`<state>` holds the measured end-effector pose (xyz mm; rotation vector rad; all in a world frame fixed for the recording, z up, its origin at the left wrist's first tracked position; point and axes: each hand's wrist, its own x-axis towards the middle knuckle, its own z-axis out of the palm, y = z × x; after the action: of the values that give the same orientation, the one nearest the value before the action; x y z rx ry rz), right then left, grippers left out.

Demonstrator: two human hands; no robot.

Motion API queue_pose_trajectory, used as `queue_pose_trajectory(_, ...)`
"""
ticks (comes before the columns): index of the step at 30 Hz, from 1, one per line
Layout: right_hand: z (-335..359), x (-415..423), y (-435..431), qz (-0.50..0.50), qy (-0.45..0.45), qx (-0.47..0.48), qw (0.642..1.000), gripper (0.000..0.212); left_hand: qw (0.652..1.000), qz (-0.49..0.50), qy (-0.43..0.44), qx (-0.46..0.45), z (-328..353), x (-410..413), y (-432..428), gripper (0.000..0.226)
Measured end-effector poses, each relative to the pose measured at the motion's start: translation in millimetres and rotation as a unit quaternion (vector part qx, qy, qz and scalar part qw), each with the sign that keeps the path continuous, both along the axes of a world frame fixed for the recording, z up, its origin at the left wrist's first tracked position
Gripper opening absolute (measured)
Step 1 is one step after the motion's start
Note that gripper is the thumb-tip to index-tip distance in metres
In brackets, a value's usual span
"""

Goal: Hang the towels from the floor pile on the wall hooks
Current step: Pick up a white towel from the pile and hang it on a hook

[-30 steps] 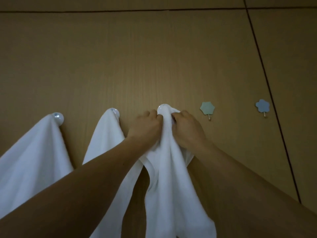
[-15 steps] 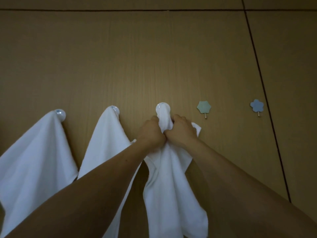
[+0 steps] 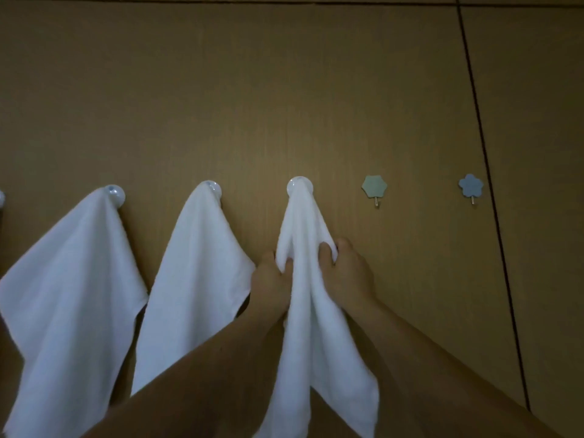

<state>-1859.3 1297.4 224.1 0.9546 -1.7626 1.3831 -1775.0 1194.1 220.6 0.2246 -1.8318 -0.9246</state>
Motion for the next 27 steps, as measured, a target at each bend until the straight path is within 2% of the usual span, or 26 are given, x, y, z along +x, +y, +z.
queue_pose_trajectory(1, -6.8, -2.2, 2.3, -0.026, 0.012, 0.011, 1.0, 0.027, 1.0, 0.024, 0.006, -0.009, -7.7, -1.5, 1.7, 0.028)
queue_pose_trajectory(5, -23.7, -5.9, 11.0, -0.049, -0.017, 0.024, 0.998, 0.034, 0.994, 0.037, 0.063, -0.075, -36.0, -3.3, 14.4, 0.02)
queue_pose_trajectory(7, -34.1, 2.3, 12.7, -0.021, -0.027, 0.013, 0.999, 0.033, 0.994, -0.005, 0.088, -0.063, -48.9, -2.9, 19.1, 0.037)
queue_pose_trajectory(9, -45.5, 12.4, 13.6, 0.021, -0.049, 0.002, 0.999, 0.033, 0.995, -0.045, 0.082, -0.044, -62.6, 0.3, 22.3, 0.046)
queue_pose_trajectory(11, -56.3, 21.4, 16.6, 0.005, -0.073, 0.012, 0.997, 0.03, 0.998, -0.033, 0.039, -0.048, -75.7, 4.8, 21.7, 0.041)
queue_pose_trajectory(14, -77.2, 31.8, 26.0, -0.103, -0.097, 0.077, 0.987, 0.035, 0.996, -0.04, -0.011, -0.077, -98.7, 16.6, 14.2, 0.031)
queue_pose_trajectory(19, -121.8, 70.9, 39.8, -0.199, -0.169, 0.119, 0.958, 0.042, 0.987, -0.096, -0.079, -0.099, -152.3, 36.9, 0.3, 0.039)
queue_pose_trajectory(21, -144.8, 95.8, 46.5, -0.222, -0.19, 0.119, 0.949, 0.041, 0.976, -0.163, -0.123, -0.072, -178.8, 49.3, -2.2, 0.033)
queue_pose_trajectory(24, -185.5, 141.0, 64.8, -0.239, -0.215, 0.125, 0.939, 0.04, 0.962, -0.2, -0.149, -0.111, -220.9, 70.8, 2.1, 0.02)
queue_pose_trajectory(25, -199.9, 156.3, 72.5, -0.247, -0.23, 0.13, 0.932, 0.04, 0.952, -0.214, -0.175, -0.134, -234.6, 78.9, 6.7, 0.02)
queue_pose_trajectory(27, -228.5, 186.8, 91.1, -0.275, -0.268, 0.156, 0.91, 0.048, 0.916, -0.246, -0.256, -0.186, -260.3, 96.8, 18.6, 0.034)
